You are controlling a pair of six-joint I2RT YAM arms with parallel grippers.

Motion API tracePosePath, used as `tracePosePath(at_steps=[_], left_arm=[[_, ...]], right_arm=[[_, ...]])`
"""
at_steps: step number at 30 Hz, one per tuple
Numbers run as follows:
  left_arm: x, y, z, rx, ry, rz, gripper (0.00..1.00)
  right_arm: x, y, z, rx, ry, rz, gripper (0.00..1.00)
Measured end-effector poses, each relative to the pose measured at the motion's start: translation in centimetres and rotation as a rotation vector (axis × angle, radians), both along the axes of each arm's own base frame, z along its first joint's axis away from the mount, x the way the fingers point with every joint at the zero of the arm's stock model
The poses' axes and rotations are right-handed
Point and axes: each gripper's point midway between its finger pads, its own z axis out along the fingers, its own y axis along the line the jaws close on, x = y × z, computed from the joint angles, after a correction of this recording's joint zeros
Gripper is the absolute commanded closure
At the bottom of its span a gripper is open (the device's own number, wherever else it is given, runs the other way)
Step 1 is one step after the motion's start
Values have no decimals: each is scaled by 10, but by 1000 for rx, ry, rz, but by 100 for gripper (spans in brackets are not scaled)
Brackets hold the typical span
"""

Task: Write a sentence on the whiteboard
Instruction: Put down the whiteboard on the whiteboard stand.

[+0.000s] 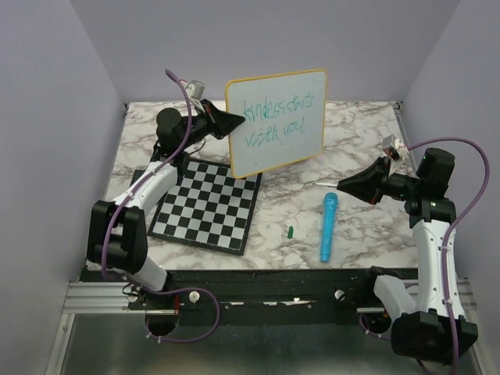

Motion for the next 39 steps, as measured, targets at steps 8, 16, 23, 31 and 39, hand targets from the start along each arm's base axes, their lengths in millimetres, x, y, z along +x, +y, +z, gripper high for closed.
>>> tracePosePath(at_steps=[8,16,23,31,39], left_arm=[[36,-2,1,15,-16,-41,100],[79,-1,-14,25,-2,-44,100],[108,5,-20,26,-3,-29,100],[130,8,-31,30,-3,-22,100],[134,12,-55,39,23,-53,100]], right_arm=[[1,0,-1,6,10,6,99],[4,-1,-4,10,25,6,100],[7,-1,-8,15,47,7,99],[10,-2,-11,20,65,6,99],[13,-3,-13,23,79,6,100]])
